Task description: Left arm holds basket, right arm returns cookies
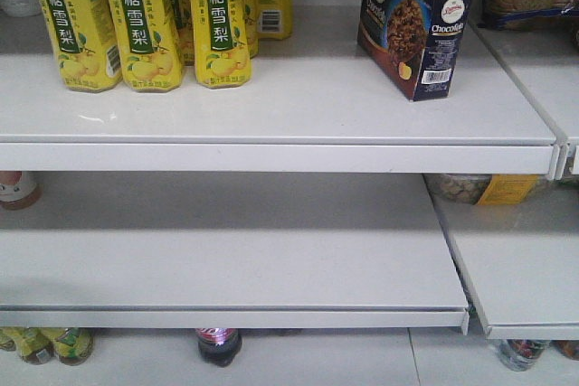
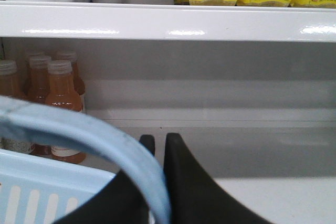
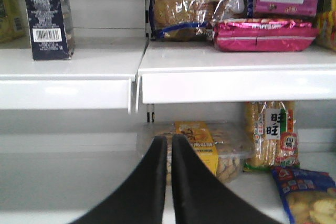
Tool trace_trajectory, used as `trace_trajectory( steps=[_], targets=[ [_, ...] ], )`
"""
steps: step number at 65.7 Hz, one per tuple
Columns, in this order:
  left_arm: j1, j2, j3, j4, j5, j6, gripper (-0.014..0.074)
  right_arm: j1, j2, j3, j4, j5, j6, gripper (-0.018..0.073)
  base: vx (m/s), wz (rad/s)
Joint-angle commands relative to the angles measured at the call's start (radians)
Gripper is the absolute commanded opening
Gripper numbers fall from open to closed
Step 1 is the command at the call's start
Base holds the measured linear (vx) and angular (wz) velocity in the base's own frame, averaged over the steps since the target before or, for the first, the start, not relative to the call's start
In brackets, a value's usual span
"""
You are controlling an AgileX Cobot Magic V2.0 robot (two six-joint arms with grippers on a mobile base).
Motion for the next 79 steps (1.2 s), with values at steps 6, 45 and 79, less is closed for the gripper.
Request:
trace_trajectory(
  steps=[6, 45, 79],
  targets=[
    [0.002, -0.016, -0.027, 0.012, -0.059, 0.014, 0.0003, -0.029, -0.028, 0.074, 0.000, -0.109, 0.052, -0.0009, 0.00, 0.00],
    [0.002, -0.016, -0.027, 0.012, -0.058, 0.014, 0.0003, -0.049, -0.106, 0.231, -0.014, -0.059, 0.060, -0.0009, 0.00, 0.00],
    [0.002, -0.016, -0.027, 0.012, -0.058, 0.014, 0.0003, -0.049, -0.106, 0.231, -0.034, -0.046, 0.059, -0.0009, 0.00, 0.00]
  ],
)
